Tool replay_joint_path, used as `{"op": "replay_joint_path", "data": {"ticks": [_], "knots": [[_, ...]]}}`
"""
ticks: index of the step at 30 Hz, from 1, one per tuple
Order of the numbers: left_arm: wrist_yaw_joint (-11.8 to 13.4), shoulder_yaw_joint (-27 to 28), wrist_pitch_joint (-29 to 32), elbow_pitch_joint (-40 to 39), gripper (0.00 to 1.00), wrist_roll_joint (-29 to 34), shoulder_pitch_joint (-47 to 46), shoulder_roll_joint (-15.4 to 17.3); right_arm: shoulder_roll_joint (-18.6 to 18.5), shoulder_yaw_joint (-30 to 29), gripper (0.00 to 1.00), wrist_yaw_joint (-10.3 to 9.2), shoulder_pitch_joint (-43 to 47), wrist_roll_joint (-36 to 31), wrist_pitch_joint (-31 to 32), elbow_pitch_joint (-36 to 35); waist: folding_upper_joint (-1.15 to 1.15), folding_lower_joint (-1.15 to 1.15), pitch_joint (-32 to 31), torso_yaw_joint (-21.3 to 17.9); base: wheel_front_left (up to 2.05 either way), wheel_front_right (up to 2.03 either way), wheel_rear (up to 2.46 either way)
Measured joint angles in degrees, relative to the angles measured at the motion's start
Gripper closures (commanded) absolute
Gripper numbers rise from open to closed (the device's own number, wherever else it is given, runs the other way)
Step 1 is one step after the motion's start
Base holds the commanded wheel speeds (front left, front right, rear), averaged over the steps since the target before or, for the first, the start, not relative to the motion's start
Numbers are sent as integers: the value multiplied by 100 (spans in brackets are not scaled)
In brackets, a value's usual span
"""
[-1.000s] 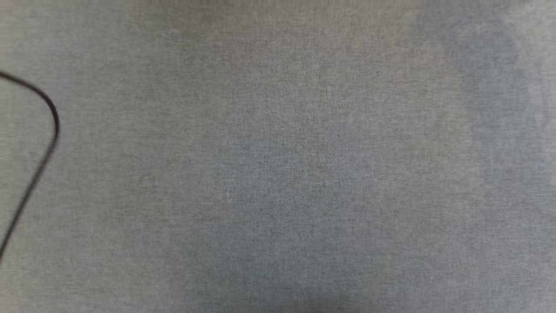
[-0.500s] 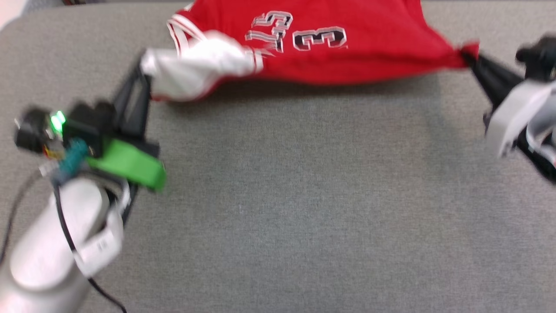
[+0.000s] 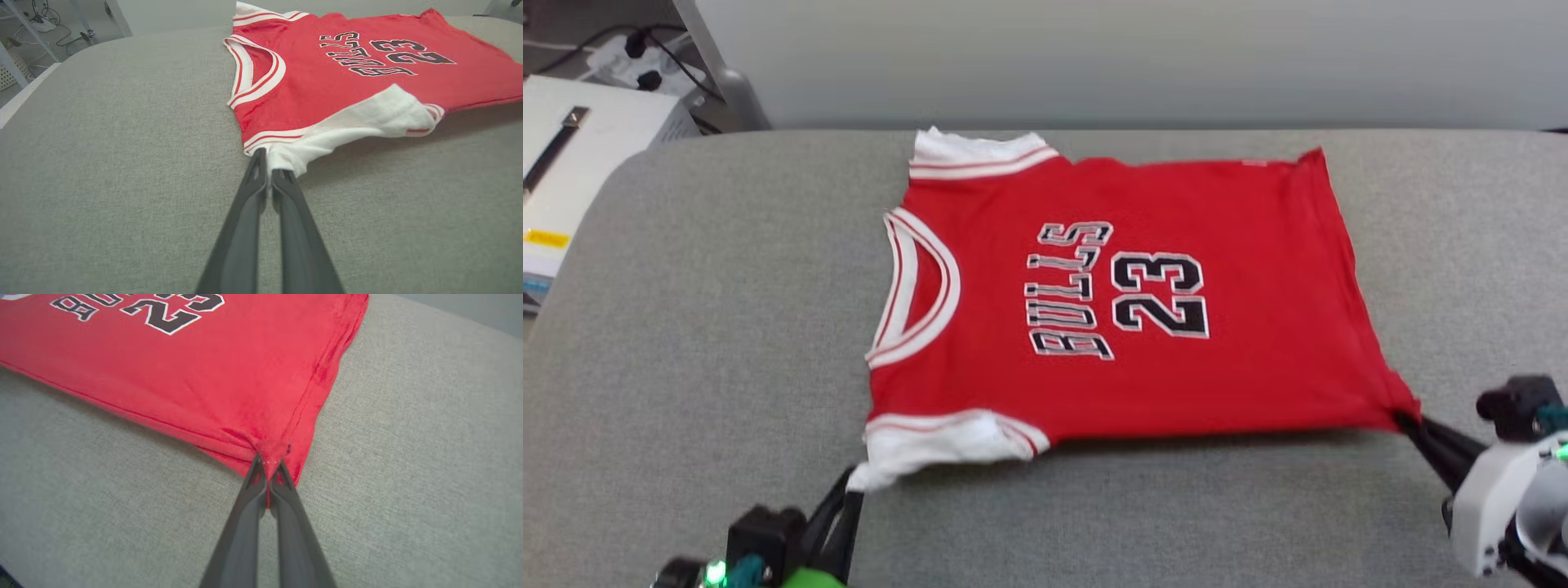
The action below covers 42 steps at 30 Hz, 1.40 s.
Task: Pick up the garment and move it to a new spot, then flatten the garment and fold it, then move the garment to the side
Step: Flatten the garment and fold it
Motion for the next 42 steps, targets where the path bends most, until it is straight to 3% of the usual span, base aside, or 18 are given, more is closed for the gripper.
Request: {"op": "replay_joint_path", "data": {"ticks": [9,16,29,42], "knots": [[92,-24,-101,34,100,-481,971,-110,-7,-864,100,0,1520,-91,486,-689,0,0,-246,-33,0,0,0],[24,-45,-146,134,100,-468,937,-194,129,-1496,100,0,1986,-200,1068,-1213,0,0,-86,-40,0,0,0],[-771,-25,66,601,100,133,-1309,-110,517,-2476,100,0,1458,-375,1591,-1806,0,0,459,-75,0,0,0],[-1338,51,-104,2163,100,208,-2867,-631,751,-2596,100,0,300,-482,1766,-1430,0,0,1344,-202,0,0,0]]}}
